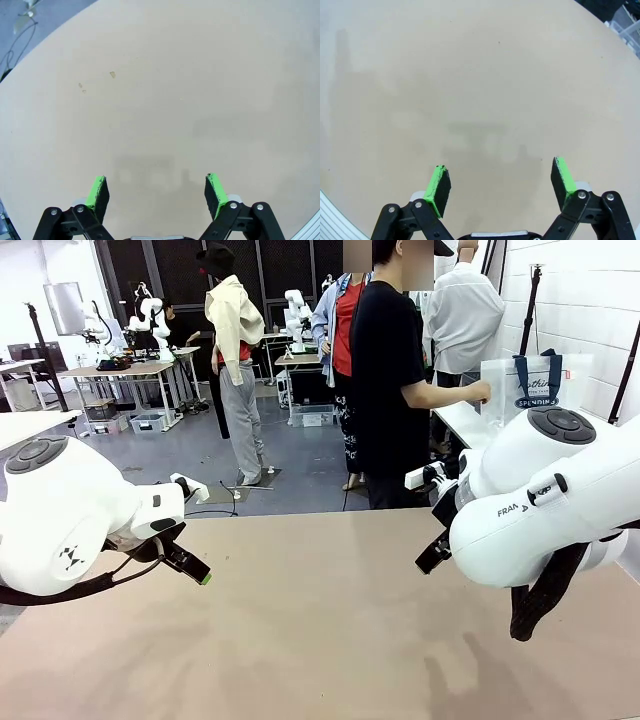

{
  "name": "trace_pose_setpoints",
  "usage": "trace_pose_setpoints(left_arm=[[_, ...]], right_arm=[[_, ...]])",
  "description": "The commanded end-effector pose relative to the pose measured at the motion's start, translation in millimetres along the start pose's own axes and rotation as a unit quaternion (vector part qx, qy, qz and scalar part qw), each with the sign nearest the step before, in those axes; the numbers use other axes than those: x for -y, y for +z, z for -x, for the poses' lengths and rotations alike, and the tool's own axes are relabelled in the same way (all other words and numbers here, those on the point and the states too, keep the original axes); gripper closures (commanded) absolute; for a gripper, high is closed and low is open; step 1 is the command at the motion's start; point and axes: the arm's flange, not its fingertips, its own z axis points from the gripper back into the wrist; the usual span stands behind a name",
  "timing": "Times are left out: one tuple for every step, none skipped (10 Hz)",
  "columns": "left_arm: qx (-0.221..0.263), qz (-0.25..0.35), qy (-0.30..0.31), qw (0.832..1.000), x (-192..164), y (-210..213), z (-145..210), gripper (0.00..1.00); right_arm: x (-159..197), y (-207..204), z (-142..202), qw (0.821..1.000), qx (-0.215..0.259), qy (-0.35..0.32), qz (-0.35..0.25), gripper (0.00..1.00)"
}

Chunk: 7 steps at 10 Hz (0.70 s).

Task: Transfer purchased items from the store into the shopping bag.
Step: Open the Reusable shopping bag in the center of the table.

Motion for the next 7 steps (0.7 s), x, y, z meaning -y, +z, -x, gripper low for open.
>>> trace_pose_setpoints(left_arm=[[0.0,0.0,0.001,1.0,-0.6,0.0,0.2,0.0],[0.0,0.0,0.001,1.0,-0.6,0.0,0.2,0.0],[0.0,0.0,0.001,1.0,-0.6,0.0,0.2,0.0],[0.0,0.0,0.001,1.0,-0.6,0.0,0.2,0.0],[0.0,0.0,0.001,1.0,-0.6,0.0,0.2,0.0],[0.0,0.0,0.001,1.0,-0.6,0.0,0.2,0.0],[0.0,0.0,0.001,1.0,-0.6,0.0,0.2,0.0]], right_arm=[[-0.9,-0.1,-0.2,1.0,0.0,0.001,0.0,0.0],[-0.9,-0.1,-0.2,1.0,0.0,0.001,0.0,0.0],[-0.9,-0.1,-0.2,1.0,0.0,0.001,0.0,0.0],[-0.9,-0.1,-0.2,1.0,0.0,0.001,0.0,0.0],[-0.9,-0.1,-0.2,1.0,0.0,0.001,0.0,0.0],[-0.9,-0.1,-0.2,1.0,0.0,0.001,0.0,0.0],[-0.9,-0.1,-0.2,1.0,0.0,0.001,0.0,0.0]])
